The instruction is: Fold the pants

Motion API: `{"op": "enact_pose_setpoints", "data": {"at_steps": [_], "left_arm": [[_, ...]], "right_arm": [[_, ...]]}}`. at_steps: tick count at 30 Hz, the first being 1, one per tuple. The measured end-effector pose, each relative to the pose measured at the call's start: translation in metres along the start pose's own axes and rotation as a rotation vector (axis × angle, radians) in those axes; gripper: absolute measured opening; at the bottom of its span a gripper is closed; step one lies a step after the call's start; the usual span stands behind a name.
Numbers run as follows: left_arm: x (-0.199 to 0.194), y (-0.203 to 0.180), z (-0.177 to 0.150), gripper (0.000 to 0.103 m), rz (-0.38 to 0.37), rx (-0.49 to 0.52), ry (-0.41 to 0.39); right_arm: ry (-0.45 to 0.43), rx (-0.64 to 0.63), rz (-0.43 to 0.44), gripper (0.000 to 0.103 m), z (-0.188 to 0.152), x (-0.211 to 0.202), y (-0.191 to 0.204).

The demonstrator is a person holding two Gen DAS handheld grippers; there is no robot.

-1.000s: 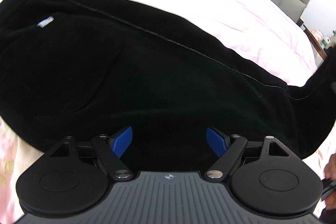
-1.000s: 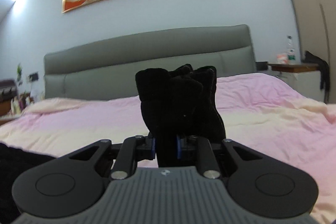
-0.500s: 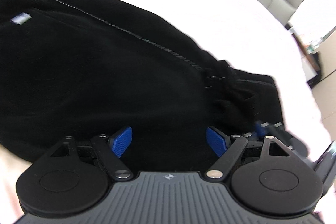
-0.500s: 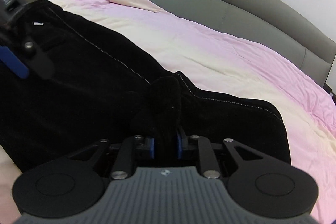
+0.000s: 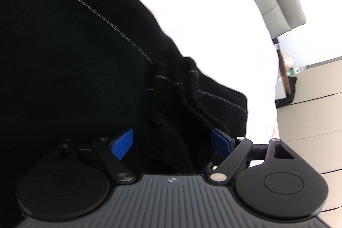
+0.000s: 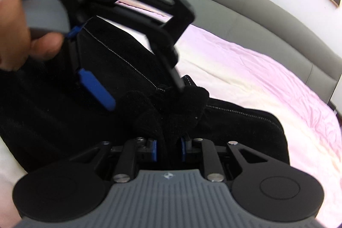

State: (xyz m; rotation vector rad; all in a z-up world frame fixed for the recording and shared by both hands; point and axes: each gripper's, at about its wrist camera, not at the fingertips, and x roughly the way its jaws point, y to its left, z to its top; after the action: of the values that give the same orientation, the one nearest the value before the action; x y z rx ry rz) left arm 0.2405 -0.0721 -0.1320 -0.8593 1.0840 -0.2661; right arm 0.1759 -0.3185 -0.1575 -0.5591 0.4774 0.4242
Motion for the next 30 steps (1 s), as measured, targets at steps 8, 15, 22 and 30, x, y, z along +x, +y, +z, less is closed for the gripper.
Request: {"op": "enact_pose_setpoints", "data": {"at_steps": [8,15,22,30], "left_arm": [[0.002,0.023,-0.001,0.101,-0.127,-0.100,0.026],[0.009,0.008,0.001,0.101,-0.045,-0.076,0.046],[-0.008,-0.009,-0.004,0.038,0.034,0.059,-0.034],[-0.042,0.009,-0.006,0.038,-0.046,-0.039,-0.121]], "right_arm": [[-0.060,-0.249,-0.089,0.015,0.000,-0.011,0.027],[-0.056,-0.343,-0.069,0.016,-0.004,-0.014,0.043],[-0.069,-0.243,-0.044,0.037,-0.006,-0.027,0.030],[-0.135,-0.154,0.005,0.016,0.006,-0.056,0.017]]}}
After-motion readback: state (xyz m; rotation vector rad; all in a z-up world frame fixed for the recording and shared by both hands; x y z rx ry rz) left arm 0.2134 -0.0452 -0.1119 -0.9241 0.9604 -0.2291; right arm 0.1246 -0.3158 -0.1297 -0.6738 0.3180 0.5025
